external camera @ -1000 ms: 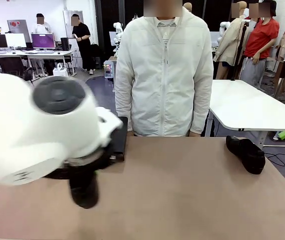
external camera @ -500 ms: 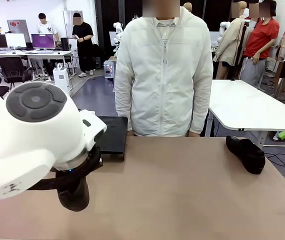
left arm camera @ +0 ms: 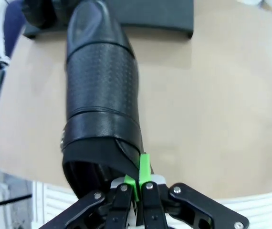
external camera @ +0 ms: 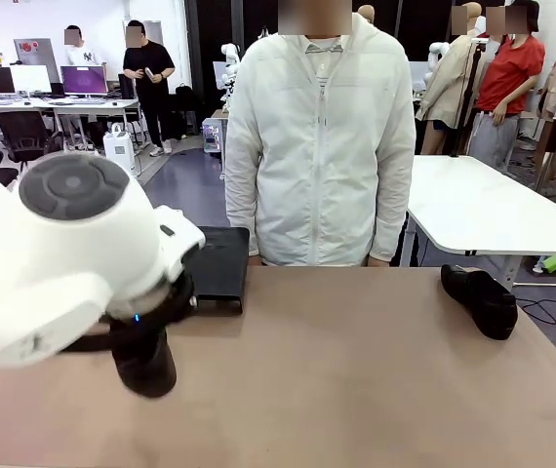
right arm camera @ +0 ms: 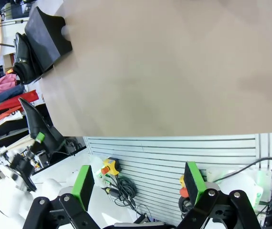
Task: Organize the shoes by placing them on the stand.
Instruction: Place the Shoe from the middle of the table onto the Shoes Stand.
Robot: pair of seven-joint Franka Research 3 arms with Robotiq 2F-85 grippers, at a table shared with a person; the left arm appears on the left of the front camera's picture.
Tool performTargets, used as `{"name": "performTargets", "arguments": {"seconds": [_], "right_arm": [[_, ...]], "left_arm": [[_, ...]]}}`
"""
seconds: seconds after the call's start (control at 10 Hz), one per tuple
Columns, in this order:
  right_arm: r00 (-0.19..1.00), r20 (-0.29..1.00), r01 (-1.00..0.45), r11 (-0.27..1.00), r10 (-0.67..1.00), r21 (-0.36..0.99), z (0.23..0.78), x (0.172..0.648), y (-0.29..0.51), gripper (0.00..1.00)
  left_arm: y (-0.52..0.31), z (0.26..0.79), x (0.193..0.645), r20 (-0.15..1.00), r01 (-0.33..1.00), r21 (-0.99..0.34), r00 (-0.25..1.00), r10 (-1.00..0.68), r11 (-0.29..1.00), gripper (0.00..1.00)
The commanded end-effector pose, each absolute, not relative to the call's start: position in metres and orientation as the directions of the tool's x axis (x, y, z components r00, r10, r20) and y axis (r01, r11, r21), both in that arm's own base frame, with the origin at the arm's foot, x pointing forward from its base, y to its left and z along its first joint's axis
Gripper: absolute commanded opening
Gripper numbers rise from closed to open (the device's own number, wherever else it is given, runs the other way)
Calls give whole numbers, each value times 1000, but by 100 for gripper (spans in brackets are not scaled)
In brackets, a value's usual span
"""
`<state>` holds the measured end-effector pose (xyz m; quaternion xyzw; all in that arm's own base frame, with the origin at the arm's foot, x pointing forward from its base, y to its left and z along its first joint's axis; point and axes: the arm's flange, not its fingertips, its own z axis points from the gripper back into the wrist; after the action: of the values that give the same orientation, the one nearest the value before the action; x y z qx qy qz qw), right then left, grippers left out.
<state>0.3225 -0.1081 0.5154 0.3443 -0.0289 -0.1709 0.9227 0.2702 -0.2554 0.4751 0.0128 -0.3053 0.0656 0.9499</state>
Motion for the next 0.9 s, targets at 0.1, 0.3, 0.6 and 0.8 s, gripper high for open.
{"name": "performTargets", "arguments": {"seconds": [0.1, 0.3, 0.6, 0.8], "right_arm": [[948, -53, 269, 703, -314, 658, 517, 323, -112, 100], [948, -53, 269, 703, -314, 658, 517, 323, -112, 100], [948, -53, 269, 703, -314, 658, 517, 323, -112, 100], [948, -53, 269, 703, -314, 658, 517, 323, -112, 100]], "left_arm": [[-235, 509, 404, 657, -48, 46, 754, 6, 998, 0], [-229, 502, 473, 697, 83, 144, 699, -160, 986, 0], [-233, 478, 523, 739, 88, 199, 641, -208, 976, 0], [-242, 457, 544, 724, 2, 240, 665, -181, 971, 0]]}}
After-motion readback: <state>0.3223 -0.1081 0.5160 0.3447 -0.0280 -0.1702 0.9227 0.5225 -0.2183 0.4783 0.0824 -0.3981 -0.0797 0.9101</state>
